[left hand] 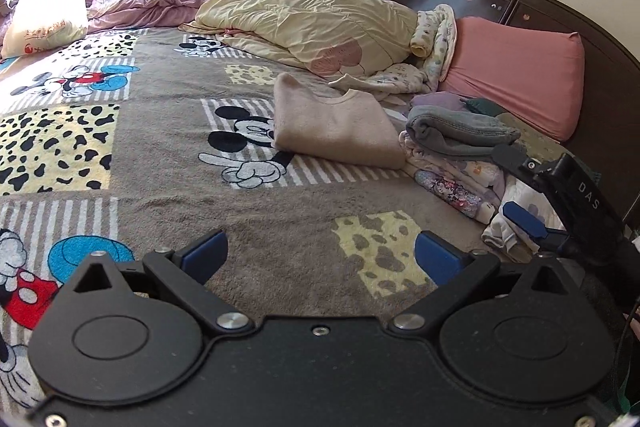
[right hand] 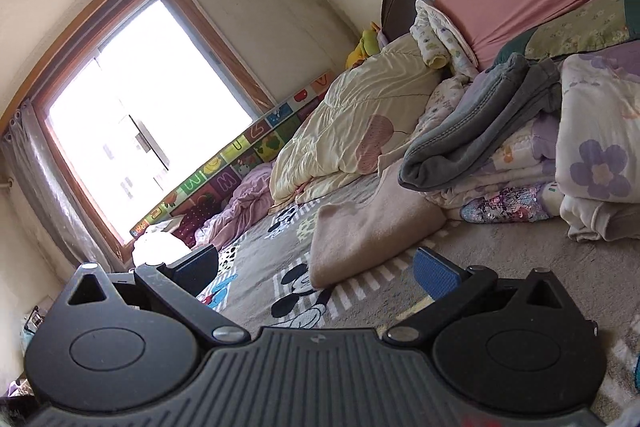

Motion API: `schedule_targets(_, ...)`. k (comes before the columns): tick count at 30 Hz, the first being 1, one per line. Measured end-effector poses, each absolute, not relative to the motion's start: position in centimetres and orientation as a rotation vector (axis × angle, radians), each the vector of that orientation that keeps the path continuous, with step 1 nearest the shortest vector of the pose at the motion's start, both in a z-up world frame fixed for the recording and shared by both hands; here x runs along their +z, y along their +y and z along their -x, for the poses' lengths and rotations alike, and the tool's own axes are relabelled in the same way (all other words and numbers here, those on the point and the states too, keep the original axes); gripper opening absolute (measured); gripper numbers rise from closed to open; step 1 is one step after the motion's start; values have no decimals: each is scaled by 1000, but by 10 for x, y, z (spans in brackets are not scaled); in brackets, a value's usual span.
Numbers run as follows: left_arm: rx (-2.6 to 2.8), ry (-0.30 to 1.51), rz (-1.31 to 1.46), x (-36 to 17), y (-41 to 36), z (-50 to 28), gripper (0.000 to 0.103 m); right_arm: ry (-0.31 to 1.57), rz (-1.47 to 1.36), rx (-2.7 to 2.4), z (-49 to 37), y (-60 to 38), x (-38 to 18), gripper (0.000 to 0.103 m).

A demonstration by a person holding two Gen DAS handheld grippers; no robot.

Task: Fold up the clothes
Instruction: 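Move the left tool to the folded grey garment and grasp it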

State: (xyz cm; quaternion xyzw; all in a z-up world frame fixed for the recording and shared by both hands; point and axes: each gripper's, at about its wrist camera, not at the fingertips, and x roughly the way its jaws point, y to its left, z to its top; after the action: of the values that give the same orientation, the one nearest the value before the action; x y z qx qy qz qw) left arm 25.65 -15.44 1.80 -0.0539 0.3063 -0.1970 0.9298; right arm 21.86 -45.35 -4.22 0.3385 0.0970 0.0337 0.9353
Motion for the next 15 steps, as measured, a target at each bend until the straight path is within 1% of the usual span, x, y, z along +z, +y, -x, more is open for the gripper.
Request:
schedule_targets(5,-519,555,98,23,-213,-301,101,130,-801,-38,-219,-518,-75,103)
schedule_targets(8,-591,546,111,19,-260,-335,102,61,-765,-120,-214,-540,-84,103)
schedule_targets(11,-639,565,93,16,-305,-360,102,52,-772,-205,-219,-561,-100,102)
schedule_targets(13,-651,557,58,15,-335,-373,102,79,-773,-236,-224,-570,-106,94)
schedule_targets(15,-669,552,32,11,-361,-382,101,105,-762,-256,-229,-578,-109,91)
